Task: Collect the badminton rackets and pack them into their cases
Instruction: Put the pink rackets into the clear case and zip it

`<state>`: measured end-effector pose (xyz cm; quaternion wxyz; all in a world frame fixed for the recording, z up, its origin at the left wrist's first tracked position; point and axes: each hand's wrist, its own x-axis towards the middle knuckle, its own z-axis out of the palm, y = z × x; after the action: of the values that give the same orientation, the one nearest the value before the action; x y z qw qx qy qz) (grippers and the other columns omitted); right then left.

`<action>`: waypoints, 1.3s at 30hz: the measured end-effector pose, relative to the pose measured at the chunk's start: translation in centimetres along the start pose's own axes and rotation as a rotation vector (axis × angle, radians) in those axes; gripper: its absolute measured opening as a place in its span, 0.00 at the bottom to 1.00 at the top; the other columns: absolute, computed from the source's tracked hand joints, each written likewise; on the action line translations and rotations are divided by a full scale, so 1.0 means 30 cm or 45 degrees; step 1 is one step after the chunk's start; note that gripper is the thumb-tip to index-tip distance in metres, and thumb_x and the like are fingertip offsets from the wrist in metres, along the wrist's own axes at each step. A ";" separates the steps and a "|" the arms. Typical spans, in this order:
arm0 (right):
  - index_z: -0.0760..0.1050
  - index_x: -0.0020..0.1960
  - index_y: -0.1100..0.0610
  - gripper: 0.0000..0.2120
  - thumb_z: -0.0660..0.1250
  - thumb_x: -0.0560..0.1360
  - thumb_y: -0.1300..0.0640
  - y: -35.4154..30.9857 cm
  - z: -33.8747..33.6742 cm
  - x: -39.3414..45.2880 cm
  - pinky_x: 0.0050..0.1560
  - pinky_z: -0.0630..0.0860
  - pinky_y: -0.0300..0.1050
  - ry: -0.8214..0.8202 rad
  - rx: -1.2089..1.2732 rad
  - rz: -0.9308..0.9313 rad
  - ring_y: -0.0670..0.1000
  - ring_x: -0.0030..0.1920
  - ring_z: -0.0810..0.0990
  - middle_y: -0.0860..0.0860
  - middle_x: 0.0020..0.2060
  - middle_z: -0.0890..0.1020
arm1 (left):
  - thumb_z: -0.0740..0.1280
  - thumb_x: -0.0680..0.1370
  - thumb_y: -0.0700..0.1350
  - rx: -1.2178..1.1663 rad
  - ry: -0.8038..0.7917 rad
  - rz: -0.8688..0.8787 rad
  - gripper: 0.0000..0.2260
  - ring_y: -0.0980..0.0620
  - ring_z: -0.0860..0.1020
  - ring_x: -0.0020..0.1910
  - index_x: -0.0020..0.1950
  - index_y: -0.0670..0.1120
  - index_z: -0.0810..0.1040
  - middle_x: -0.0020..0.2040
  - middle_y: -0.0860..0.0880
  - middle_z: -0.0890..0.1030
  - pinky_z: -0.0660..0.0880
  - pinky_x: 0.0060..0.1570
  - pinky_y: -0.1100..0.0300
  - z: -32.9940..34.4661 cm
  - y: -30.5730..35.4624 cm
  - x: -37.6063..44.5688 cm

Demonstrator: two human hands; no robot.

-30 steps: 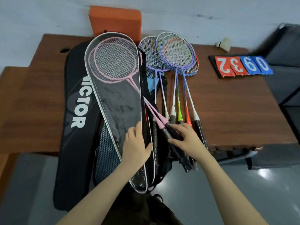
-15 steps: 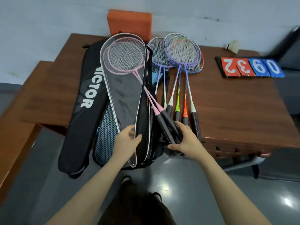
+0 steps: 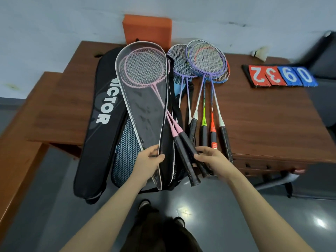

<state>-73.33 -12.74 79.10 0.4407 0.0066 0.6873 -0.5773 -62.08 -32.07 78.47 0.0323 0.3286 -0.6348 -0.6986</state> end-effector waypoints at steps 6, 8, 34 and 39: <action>0.73 0.59 0.62 0.18 0.66 0.71 0.72 -0.029 0.072 -0.027 0.44 0.81 0.47 -0.113 0.345 -0.094 0.58 0.45 0.83 0.60 0.49 0.82 | 0.66 0.75 0.35 0.168 -0.111 0.130 0.18 0.56 0.76 0.36 0.60 0.53 0.77 0.36 0.50 0.78 0.76 0.45 0.61 -0.004 0.003 -0.009; 0.72 0.59 0.63 0.18 0.66 0.70 0.72 -0.031 0.097 -0.030 0.45 0.81 0.48 -0.084 0.354 -0.120 0.58 0.45 0.83 0.61 0.50 0.82 | 0.66 0.75 0.36 0.226 -0.093 0.157 0.18 0.55 0.73 0.34 0.61 0.51 0.77 0.34 0.51 0.74 0.74 0.45 0.59 0.001 0.003 -0.014; 0.67 0.69 0.45 0.29 0.72 0.70 0.55 0.008 0.072 -0.135 0.58 0.72 0.35 -0.230 -0.067 -0.411 0.42 0.65 0.71 0.41 0.65 0.73 | 0.64 0.74 0.31 -0.453 -0.068 -0.043 0.14 0.50 0.76 0.37 0.58 0.40 0.79 0.43 0.39 0.77 0.80 0.42 0.60 0.001 0.158 -0.027; 0.62 0.69 0.41 0.41 0.79 0.62 0.51 0.006 0.092 -0.137 0.61 0.67 0.31 -0.137 -0.462 -0.510 0.35 0.64 0.69 0.32 0.62 0.70 | 0.67 0.72 0.31 -0.439 -0.028 -0.034 0.14 0.55 0.80 0.34 0.54 0.43 0.81 0.35 0.47 0.81 0.78 0.38 0.62 0.028 0.177 -0.034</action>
<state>-69.08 -12.84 81.62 0.3475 -0.2394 0.7426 -0.5200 -63.67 -31.89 83.71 0.0719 0.3190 -0.5013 -0.8011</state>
